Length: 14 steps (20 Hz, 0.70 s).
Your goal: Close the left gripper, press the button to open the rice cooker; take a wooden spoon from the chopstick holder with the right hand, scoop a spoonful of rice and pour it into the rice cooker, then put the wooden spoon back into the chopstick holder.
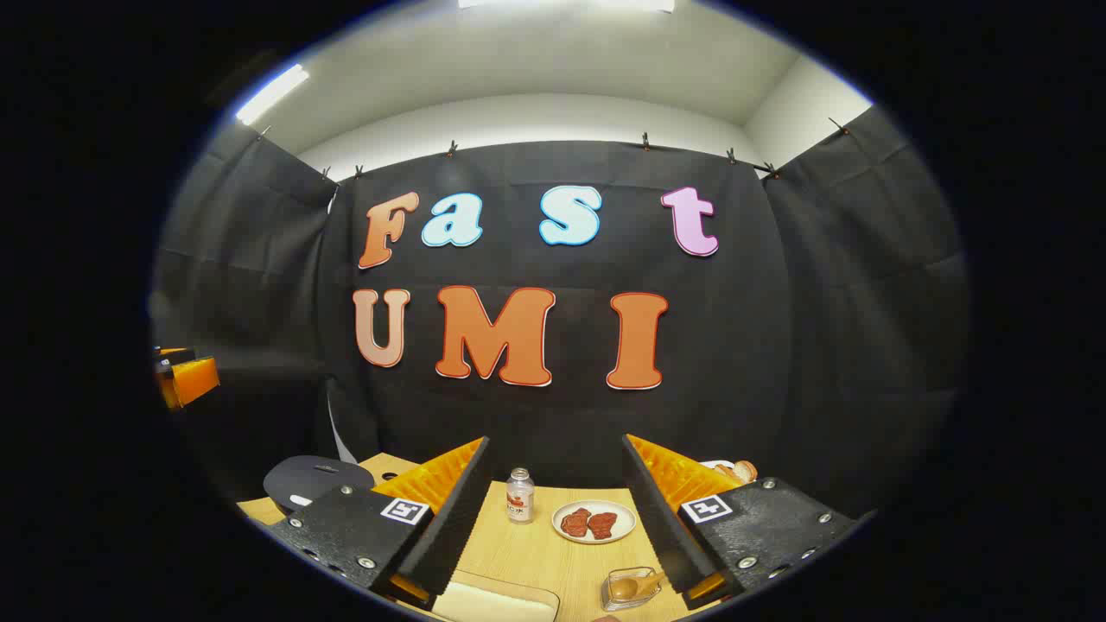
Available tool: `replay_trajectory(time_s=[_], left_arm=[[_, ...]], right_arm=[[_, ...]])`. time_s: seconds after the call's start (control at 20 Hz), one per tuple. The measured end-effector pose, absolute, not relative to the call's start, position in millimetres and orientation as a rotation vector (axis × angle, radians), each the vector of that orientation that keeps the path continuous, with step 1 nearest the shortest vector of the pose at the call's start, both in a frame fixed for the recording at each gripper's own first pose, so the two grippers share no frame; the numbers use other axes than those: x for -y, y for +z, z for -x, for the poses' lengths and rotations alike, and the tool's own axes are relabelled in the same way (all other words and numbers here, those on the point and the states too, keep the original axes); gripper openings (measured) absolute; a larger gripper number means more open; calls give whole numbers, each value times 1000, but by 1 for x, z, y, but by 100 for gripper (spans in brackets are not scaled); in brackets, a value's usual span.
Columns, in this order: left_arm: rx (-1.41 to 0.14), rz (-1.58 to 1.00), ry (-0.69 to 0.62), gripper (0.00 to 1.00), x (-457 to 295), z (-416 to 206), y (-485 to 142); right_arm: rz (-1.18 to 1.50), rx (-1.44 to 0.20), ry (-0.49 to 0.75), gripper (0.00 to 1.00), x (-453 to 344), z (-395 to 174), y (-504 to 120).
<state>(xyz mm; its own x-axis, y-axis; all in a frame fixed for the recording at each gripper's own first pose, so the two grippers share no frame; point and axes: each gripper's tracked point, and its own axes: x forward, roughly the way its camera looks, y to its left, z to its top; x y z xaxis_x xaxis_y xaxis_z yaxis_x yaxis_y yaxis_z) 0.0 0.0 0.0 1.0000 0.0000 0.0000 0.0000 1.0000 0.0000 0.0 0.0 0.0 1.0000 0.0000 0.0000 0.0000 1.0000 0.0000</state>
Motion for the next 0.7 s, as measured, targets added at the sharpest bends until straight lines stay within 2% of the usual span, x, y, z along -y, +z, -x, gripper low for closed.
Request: replay_trajectory(time_s=[0.15,0.25,0.3,0.35,0.45,0.5,0.6,0.7], left_arm=[[-4,-7,-17,94,9,0,-1],[2,-15,-21,100,10,1,2],[6,-20,-19,94,9,0,4],[7,-23,-17,98,9,-1,5],[16,-27,-17,94,8,-2,9],[18,-28,-16,100,7,-3,10],[16,-34,-16,94,8,-4,10],[17,-38,-20,96,11,-3,10]], right_arm=[[-5,-10,-5,91,5,1,-3],[-3,-11,-11,91,8,1,-3],[-1,-10,-11,91,8,2,-3],[1,-10,-15,90,9,1,-3],[7,-9,-14,91,9,1,-2],[8,-9,-15,91,11,1,-2],[6,-7,-16,91,14,1,-1],[0,-4,-14,91,14,1,0]])
